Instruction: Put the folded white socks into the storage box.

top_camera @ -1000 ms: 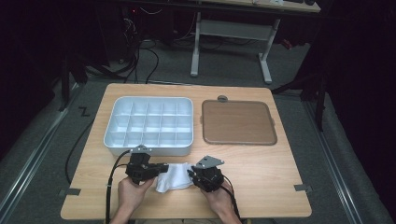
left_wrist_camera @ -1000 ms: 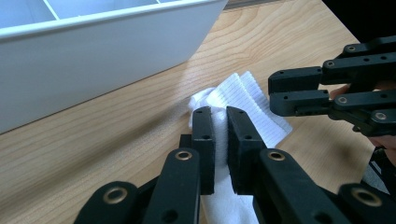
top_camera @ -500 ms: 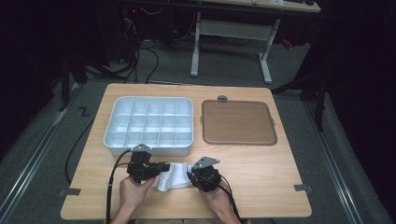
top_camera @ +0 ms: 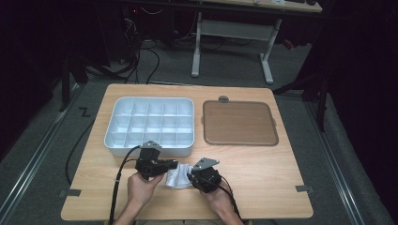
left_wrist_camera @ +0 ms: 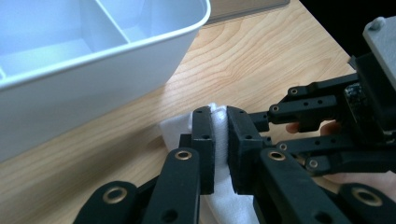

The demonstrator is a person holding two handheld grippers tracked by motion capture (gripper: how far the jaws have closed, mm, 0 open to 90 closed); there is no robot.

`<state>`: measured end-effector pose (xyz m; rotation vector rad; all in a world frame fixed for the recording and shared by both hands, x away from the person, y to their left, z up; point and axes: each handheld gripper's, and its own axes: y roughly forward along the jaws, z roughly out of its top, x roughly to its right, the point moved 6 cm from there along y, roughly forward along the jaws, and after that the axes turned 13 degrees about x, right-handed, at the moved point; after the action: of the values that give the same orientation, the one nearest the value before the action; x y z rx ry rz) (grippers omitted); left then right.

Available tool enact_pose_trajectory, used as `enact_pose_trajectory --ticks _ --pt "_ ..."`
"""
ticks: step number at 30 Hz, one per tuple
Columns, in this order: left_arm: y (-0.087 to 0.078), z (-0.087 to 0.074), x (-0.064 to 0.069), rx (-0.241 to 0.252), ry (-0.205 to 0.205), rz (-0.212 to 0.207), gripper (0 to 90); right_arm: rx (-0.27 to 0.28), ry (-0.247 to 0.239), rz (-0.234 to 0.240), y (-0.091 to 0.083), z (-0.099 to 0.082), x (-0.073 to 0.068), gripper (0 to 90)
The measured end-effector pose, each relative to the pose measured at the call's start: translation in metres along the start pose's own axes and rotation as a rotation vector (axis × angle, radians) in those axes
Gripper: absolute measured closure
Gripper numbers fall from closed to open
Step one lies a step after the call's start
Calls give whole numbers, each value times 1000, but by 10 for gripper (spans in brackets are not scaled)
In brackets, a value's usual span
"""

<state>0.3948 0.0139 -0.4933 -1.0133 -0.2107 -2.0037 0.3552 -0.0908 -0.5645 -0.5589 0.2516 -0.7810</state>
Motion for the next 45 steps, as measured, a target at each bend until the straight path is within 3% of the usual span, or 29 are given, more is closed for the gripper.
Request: enact_pose_trajectory --ticks 2,9,12,21,25,31,40,45 --pt "2 -1 2 -6 15 -5 826 1 -1 7 0 0 -1 774" --pt "8 -5 4 -14 10 -15 826 5 -10 23 2 1 -3 774" --pt "10 -6 6 -14 -10 -25 823 2 -10 40 4 2 -5 775" --pt "13 -13 1 -17 52 -18 823 -2 -9 88 11 7 -15 774" --pt "15 -14 -2 -19 54 -13 823 7 0 97 12 7 -15 771" --pt "15 -17 -7 -23 44 -5 824 3 48 82 8 6 -14 721" --pt "14 -18 -10 -21 48 4 824 45 68 53 -9 3 -13 713" --pt "14 -19 -11 -15 57 7 824 59 71 63 -15 0 -17 704"
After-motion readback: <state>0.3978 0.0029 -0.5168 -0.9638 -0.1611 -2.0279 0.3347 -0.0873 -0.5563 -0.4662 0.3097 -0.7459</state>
